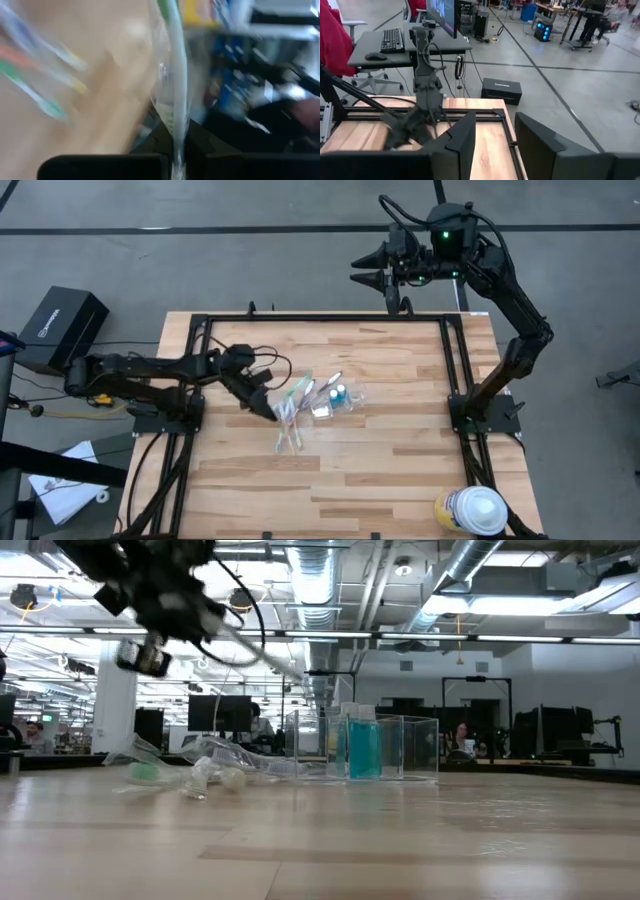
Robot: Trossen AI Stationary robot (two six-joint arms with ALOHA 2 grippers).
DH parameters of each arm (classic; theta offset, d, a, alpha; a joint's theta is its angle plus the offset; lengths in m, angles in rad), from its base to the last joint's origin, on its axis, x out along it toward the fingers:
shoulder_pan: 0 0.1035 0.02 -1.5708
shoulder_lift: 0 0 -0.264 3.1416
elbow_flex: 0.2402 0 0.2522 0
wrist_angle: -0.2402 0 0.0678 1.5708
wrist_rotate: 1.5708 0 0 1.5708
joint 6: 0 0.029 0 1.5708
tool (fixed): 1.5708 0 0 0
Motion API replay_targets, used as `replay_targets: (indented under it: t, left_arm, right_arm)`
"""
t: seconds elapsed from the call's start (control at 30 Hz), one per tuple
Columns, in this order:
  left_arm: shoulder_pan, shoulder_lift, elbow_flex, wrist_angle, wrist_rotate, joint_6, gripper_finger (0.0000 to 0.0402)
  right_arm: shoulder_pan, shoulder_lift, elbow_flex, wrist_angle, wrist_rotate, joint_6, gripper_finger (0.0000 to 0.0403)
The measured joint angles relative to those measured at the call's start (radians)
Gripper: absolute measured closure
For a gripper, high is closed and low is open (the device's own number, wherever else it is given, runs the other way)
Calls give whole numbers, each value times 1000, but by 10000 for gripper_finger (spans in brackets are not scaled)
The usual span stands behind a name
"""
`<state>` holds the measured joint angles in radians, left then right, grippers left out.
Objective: Pick & Place toothbrushing station
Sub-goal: Put the green toothbrush into the transparent organizer
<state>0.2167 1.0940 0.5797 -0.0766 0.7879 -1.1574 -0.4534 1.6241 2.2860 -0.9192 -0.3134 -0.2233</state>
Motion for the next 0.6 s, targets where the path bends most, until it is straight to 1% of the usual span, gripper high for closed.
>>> replay_targets:
  t: [0.07, 0.17, 0.3, 0.43, 0.53, 0.6]
  left_arm:
    - [-7, -35, 0, 18, 72, -54, 393]
    - [-15, -87, 5, 21, 134, -111, 395]
    - [-22, -131, 22, 78, 152, -193, 391]
    - [-18, -141, 23, 260, 143, -316, 392]
    - [-18, -138, 24, 409, 125, -407, 394]
    - [-18, -129, 24, 483, 101, -460, 393]
  right_arm:
    - [0, 0, 0, 12, 0, -11, 276]
    - [0, 0, 0, 36, -1, -13, 276]
    - [0, 0, 0, 42, -1, -16, 276]
    - [0, 0, 0, 40, 7, -22, 276]
    - [0, -1, -16, 40, 73, -77, 276]
    - [0, 1, -35, 32, 93, -120, 276]
